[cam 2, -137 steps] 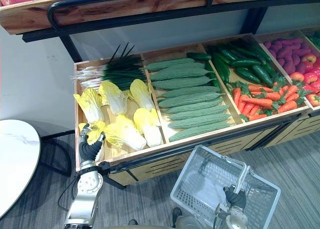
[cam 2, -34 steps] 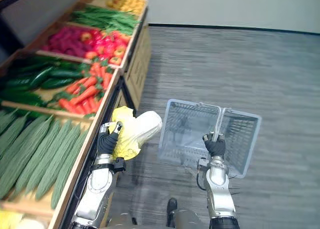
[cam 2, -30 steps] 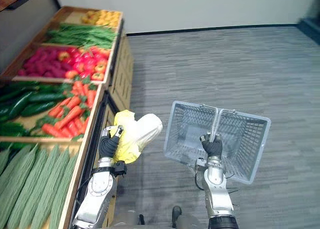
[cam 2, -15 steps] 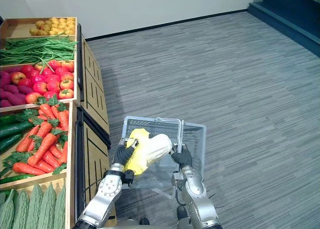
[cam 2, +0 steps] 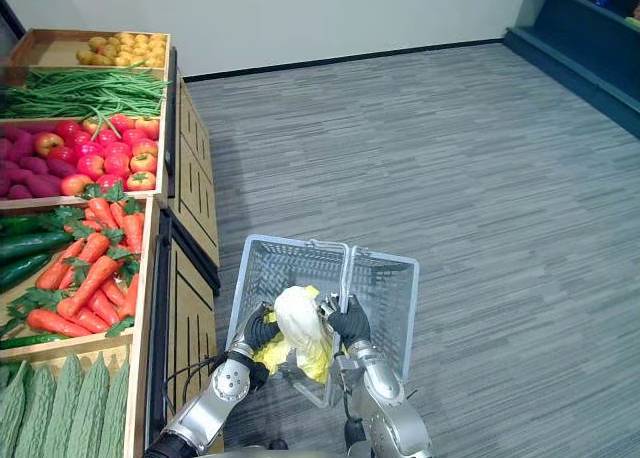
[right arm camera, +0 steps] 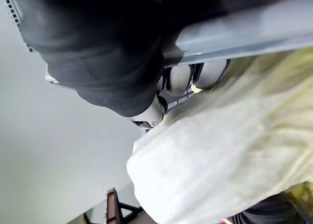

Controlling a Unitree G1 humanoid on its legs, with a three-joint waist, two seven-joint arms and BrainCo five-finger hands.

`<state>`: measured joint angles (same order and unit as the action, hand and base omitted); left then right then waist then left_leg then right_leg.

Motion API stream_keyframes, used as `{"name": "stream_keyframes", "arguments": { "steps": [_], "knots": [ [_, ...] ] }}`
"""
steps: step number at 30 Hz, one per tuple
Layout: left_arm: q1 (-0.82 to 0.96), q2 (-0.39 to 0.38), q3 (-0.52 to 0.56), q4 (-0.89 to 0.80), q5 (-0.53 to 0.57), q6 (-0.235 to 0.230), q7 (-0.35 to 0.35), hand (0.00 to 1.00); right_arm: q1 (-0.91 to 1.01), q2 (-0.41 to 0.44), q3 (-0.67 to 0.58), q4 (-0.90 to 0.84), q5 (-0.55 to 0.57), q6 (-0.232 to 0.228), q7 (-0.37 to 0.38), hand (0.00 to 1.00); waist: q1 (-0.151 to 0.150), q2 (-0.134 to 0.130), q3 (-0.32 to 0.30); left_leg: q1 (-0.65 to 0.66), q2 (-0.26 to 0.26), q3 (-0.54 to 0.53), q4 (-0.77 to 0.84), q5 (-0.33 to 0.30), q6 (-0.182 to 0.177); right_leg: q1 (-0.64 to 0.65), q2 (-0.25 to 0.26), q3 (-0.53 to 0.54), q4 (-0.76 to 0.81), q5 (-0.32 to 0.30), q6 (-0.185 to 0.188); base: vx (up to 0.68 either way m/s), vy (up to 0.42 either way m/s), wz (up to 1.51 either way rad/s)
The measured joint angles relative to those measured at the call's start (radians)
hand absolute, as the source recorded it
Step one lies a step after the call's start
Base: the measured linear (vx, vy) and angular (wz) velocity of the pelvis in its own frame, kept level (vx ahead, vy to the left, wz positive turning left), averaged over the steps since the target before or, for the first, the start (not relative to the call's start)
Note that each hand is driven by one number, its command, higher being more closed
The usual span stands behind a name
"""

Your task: Pick vegetable in the basket

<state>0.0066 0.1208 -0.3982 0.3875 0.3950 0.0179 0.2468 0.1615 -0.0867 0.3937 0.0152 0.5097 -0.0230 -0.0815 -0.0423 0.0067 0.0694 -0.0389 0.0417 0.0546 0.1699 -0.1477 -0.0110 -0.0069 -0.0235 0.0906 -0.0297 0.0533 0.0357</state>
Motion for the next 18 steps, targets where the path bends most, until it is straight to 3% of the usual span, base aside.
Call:
{"name": "stream_keyframes", "arguments": {
  "steps": [12,18],
  "knots": [
    [0.006,-0.015,0.098,0.041,0.021,0.0,-0.008,0.0,0.059,0.056,-0.049,0.069,-0.02,0.011,0.04,1.0,0.002,-0.01,-0.01,0.037,-0.025,-0.026,-0.106,0.068,0.002,0.004,-0.022,-0.038,-0.002,-0.003,0.005,-0.02,0.008,0.1],
    [0.095,-0.053,0.1,-0.11,0.001,-0.007,-0.01,0.0,0.119,0.081,-0.115,0.079,-0.093,0.012,0.04,1.0,0.004,-0.014,-0.014,0.043,-0.027,-0.029,-0.135,0.07,-0.003,0.002,-0.025,-0.039,0.007,-0.023,0.018,0.01,0.007,0.02]
  ]
}}
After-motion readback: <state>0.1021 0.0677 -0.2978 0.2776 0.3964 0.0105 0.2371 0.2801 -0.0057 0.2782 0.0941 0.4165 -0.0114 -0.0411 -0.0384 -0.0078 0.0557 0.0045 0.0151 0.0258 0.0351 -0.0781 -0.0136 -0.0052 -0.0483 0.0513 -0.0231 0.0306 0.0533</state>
